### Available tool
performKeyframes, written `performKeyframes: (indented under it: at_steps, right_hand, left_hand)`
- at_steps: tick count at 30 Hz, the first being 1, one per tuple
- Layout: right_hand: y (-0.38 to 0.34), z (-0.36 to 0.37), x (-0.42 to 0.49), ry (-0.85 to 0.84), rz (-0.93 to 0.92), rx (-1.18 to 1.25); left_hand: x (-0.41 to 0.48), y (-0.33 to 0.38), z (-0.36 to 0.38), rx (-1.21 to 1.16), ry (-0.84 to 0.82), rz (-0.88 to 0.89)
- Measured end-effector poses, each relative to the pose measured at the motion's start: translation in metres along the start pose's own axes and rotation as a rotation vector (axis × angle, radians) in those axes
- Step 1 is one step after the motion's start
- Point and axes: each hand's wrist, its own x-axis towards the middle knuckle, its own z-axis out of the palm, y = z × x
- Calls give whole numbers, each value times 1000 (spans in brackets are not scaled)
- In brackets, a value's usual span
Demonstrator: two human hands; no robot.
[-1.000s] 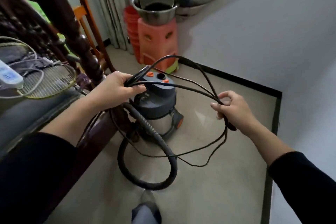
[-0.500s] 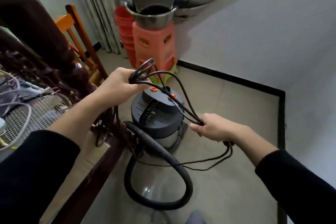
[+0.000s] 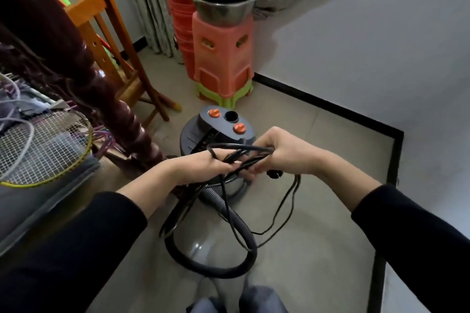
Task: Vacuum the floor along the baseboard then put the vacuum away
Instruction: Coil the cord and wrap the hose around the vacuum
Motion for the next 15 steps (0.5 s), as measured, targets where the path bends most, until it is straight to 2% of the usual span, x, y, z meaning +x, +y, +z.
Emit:
performKeyframes:
  at_steps: [4, 6, 10, 11, 15]
  right_hand:
    - [13, -7, 8, 209, 38, -35]
    - [23, -6, 14, 161, 58, -6]
    - [44, 18, 30, -157, 64, 91]
    - [49, 30, 34, -182, 47, 130]
    - [69, 75, 54, 7, 95, 134]
  left_hand:
    - [-4, -2, 11, -364, 20, -121]
    - [-8, -1, 10, -396, -11, -172]
    - [-24, -6, 7, -461, -20, -133]
    - [-28, -12, 6, -500, -9, -122]
    - [-45, -49, 9, -477, 83, -122]
